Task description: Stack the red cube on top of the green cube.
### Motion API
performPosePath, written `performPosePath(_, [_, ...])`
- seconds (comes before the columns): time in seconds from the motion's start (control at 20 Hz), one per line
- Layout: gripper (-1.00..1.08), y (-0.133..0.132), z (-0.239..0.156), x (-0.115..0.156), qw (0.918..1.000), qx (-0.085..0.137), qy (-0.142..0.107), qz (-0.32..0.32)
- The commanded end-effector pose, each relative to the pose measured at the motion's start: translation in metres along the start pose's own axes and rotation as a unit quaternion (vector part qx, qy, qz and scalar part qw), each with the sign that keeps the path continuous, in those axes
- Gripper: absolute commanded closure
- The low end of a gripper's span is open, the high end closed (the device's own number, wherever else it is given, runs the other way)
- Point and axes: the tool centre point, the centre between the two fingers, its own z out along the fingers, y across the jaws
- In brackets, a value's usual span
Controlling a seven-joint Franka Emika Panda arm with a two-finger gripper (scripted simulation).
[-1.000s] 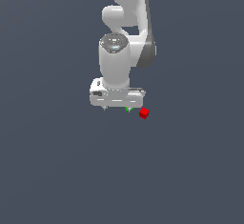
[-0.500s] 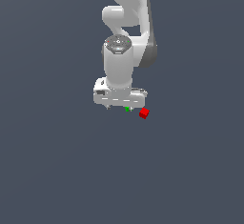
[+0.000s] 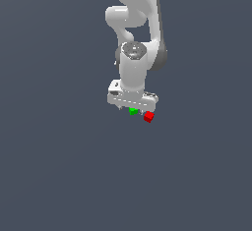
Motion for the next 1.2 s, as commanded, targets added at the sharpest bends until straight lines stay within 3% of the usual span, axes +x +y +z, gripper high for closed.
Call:
performPosePath(0.0, [-0.92, -0.009, 0.009, -0.011, 0.9998, 0.000, 0.000, 0.022])
performPosePath(0.6, [-0.92, -0.058, 0.048, -0.052, 0.9925, 0.001, -0.001, 0.123])
performPosePath(1.15, [-0.92, -0.086, 0.068, -0.066, 0.9852, 0.001, -0.002, 0.171])
